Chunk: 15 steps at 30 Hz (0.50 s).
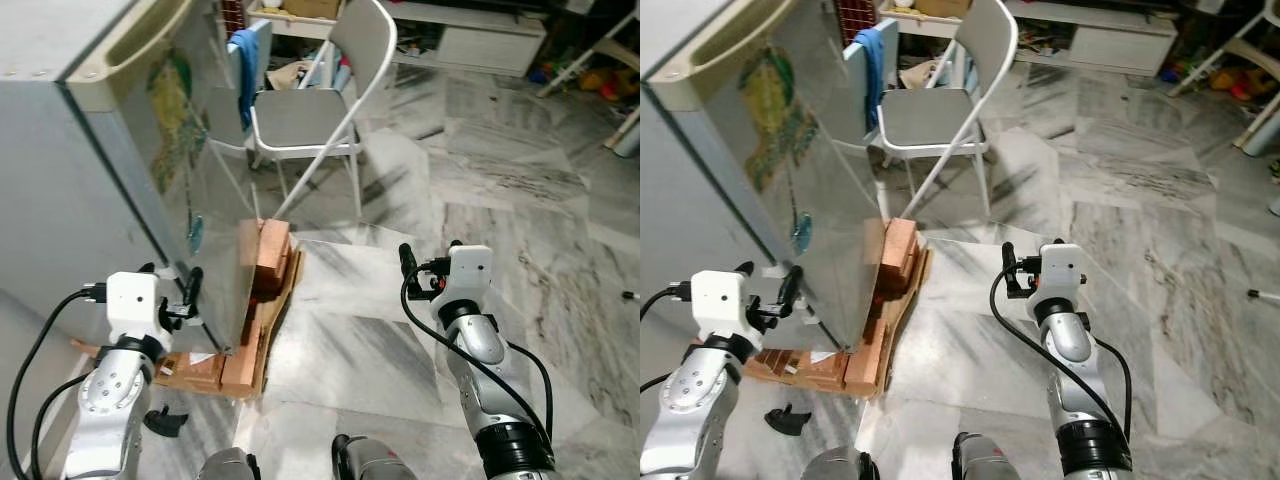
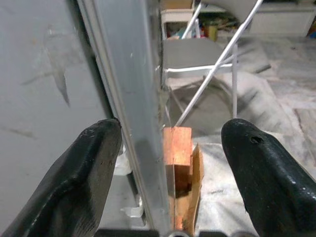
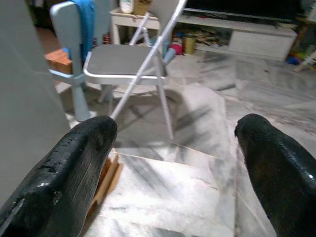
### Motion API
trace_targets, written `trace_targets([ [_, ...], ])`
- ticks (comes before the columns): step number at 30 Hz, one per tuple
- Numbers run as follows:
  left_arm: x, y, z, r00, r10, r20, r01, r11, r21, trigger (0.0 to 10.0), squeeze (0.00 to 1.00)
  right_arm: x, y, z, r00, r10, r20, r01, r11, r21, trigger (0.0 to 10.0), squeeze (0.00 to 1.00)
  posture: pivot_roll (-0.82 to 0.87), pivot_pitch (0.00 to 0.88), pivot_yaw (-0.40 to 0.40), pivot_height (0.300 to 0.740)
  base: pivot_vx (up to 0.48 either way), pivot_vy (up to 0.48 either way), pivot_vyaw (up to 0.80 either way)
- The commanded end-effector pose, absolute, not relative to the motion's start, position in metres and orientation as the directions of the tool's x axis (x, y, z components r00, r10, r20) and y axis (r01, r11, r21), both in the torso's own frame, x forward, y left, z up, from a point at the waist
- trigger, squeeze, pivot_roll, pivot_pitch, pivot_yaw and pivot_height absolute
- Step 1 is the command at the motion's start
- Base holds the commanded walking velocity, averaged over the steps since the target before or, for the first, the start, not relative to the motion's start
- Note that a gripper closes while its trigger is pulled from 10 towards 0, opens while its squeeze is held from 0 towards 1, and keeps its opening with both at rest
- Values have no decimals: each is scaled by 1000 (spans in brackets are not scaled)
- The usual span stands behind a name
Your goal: Restocking fridge
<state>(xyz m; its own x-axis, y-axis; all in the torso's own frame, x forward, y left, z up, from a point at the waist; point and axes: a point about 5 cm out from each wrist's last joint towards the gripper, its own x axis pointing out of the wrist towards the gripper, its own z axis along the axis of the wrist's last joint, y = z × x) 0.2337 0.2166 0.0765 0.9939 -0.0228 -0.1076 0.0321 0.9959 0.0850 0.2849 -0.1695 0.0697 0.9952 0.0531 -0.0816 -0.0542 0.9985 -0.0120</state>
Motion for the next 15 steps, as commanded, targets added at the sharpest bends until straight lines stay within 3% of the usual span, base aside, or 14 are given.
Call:
trace_targets([
  [1,235,221,75,992,-21,-124,33,995,93,10000,0,286,-169,74,996,57,-70,-59,998,-17,10000,0,115,65,-7,740,0,0,-800],
  [6,243,230,81,994,0,-107,10,996,91,10000,0,285,-169,74,995,64,-74,-65,998,-15,10000,0,115,73,-11,740,0,0,-760],
  [10,252,238,87,996,13,-90,-3,994,108,10000,0,285,-165,71,989,102,-106,-103,995,-5,10000,0,113,77,-13,740,0,0,0],
  [15,274,246,98,997,61,-47,-55,992,112,10000,0,276,-141,67,937,316,-150,-312,949,50,10000,0,101,83,-13,740,0,0,0],
])
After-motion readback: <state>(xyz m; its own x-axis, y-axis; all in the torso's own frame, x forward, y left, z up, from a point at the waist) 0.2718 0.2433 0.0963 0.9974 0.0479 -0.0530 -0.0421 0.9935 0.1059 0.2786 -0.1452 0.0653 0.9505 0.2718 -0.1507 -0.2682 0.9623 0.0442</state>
